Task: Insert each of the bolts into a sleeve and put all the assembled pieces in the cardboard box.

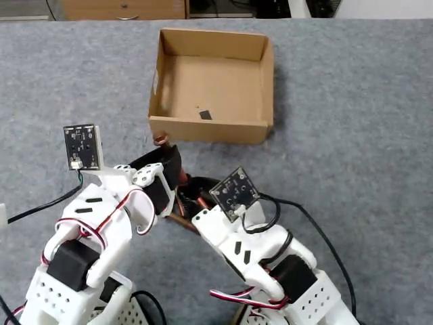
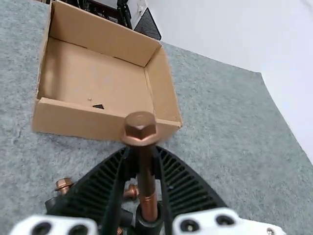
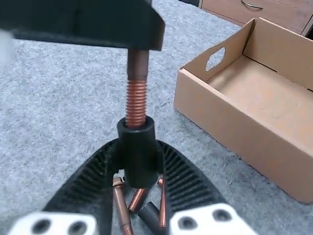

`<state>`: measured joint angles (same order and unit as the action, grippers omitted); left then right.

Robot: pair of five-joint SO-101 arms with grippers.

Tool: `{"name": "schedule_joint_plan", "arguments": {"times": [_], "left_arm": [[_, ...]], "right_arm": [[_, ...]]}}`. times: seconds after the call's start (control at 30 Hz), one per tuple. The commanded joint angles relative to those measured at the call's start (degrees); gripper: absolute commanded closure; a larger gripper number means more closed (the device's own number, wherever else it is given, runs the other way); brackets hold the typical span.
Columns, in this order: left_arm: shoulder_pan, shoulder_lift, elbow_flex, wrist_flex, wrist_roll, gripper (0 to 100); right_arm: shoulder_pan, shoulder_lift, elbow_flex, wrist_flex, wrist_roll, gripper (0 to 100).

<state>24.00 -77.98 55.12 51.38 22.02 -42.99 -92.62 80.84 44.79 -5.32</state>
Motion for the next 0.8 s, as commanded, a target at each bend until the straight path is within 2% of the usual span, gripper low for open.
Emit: {"name": "schedule_joint_plan", "arguments": {"times": [0.0,0.2,0.4,0.63,0.77], "left_arm": [[0.44,-0.57,-1.05,2.46,0.18,98],[1.93,-0.57,-3.25,7.03,-0.62,98],[4.75,-0.57,-3.08,6.95,-9.32,98],[4.92,-0.57,-2.64,7.12,-9.76,97],[4.92,-0.57,-2.02,7.12,-9.41,85]], "right_arm": [[1.27,-1.01,-3.30,-0.79,-0.26,99.8],[1.27,-1.01,-2.68,-0.44,-0.26,99.8],[1.19,-1.01,-2.59,-0.26,-0.26,99.8],[1.10,-1.01,-2.59,1.41,-0.26,99.8],[1.01,-1.01,-2.59,1.49,-0.18,99.8]]}}
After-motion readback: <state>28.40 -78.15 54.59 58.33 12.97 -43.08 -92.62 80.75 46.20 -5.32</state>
